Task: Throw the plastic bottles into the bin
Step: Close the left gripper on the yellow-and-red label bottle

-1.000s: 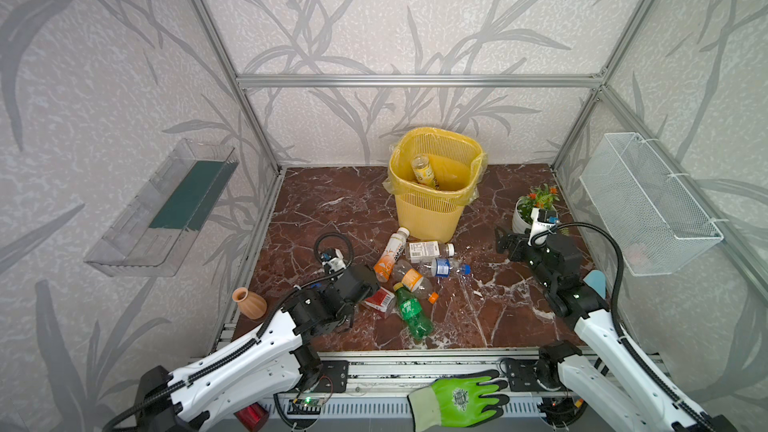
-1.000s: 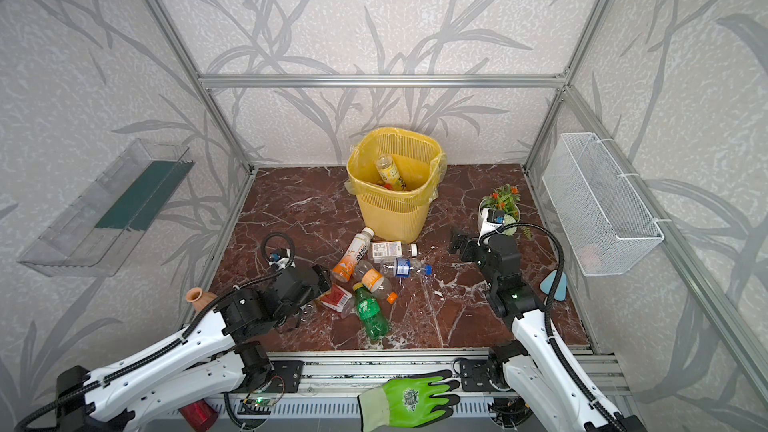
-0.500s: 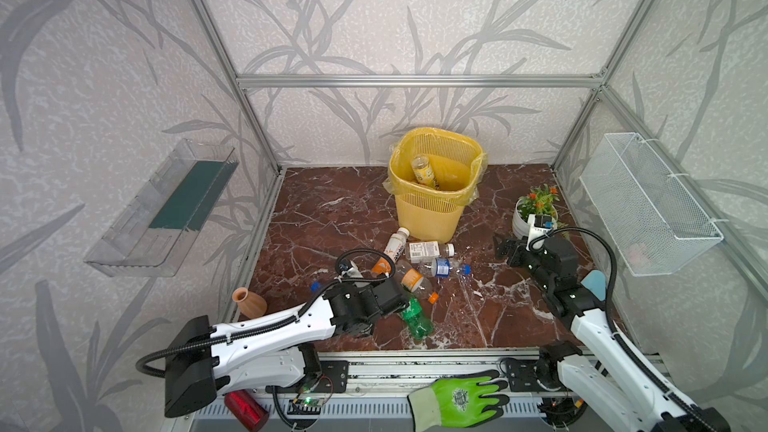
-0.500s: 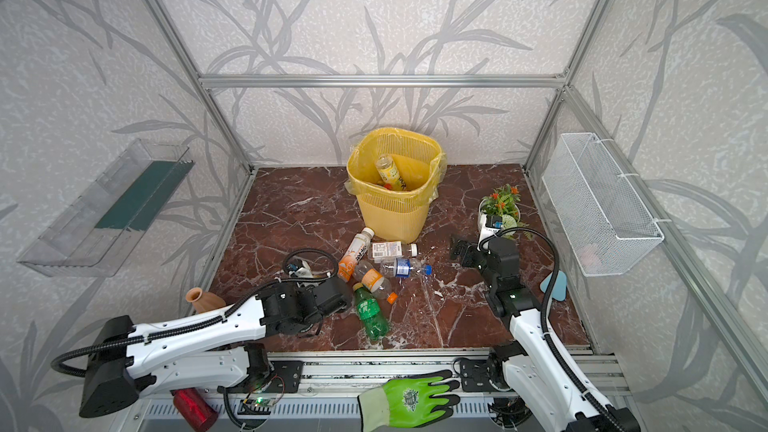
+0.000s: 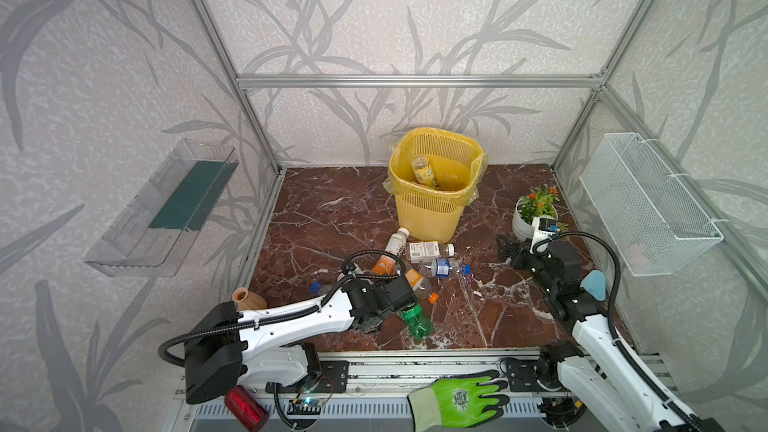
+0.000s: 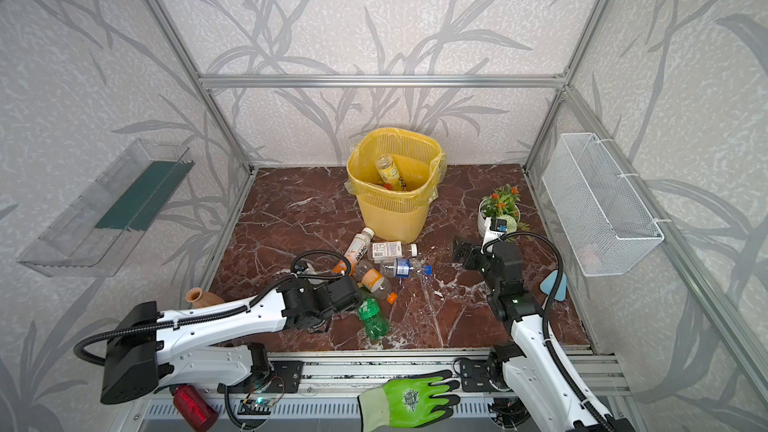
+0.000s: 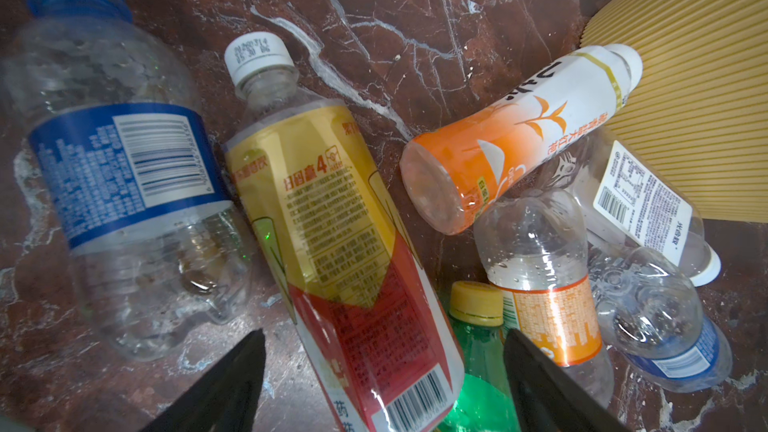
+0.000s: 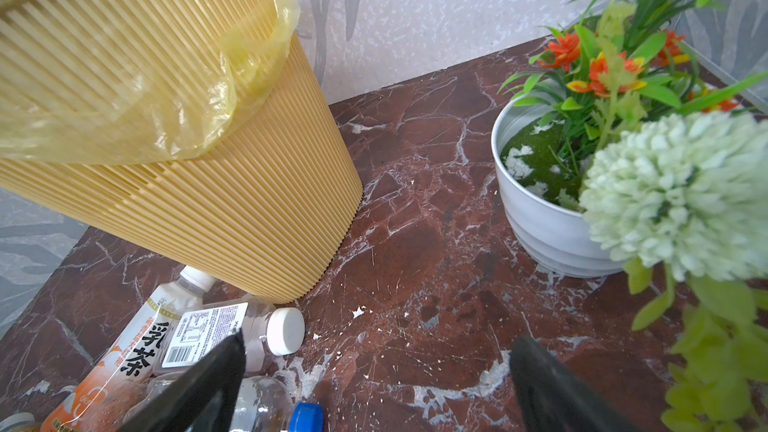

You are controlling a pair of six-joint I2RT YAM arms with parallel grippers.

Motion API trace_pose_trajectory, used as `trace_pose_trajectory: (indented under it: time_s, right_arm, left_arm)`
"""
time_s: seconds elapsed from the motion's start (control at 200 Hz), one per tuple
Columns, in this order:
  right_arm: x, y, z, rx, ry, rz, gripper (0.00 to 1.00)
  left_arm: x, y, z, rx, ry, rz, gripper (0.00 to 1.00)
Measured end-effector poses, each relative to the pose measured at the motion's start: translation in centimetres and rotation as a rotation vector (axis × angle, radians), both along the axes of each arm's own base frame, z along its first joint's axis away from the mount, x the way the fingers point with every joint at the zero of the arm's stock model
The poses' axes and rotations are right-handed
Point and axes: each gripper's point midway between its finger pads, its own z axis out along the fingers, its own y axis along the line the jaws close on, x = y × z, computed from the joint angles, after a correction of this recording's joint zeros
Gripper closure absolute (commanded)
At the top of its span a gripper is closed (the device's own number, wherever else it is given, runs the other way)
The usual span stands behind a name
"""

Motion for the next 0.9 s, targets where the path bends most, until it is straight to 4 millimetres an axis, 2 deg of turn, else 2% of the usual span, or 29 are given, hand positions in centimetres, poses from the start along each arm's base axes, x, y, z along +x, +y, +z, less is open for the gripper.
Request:
trace_pose_trajectory:
  time_s: [0.255, 0.555, 0.905]
  right_arm:
    - [0.2, -0.1, -0.9, -0.004, 0.031, -0.005, 0.01]
    - [0.3, -0.4, -1.0, -0.007, 0.034, -0.018, 0.01]
    - [0.4, -1.1, -1.2, -0.015, 0.041, -0.047, 0.01]
  left_arm:
    - [0.6, 0.1, -1.3, -0.014, 0.058, 0.04, 0.12]
    - [0.4, 0.2, -3.1, -0.004, 0.147, 0.053, 0.15]
    - [0.9, 0.2, -4.2, -0.013, 0.2, 0.051, 0.17]
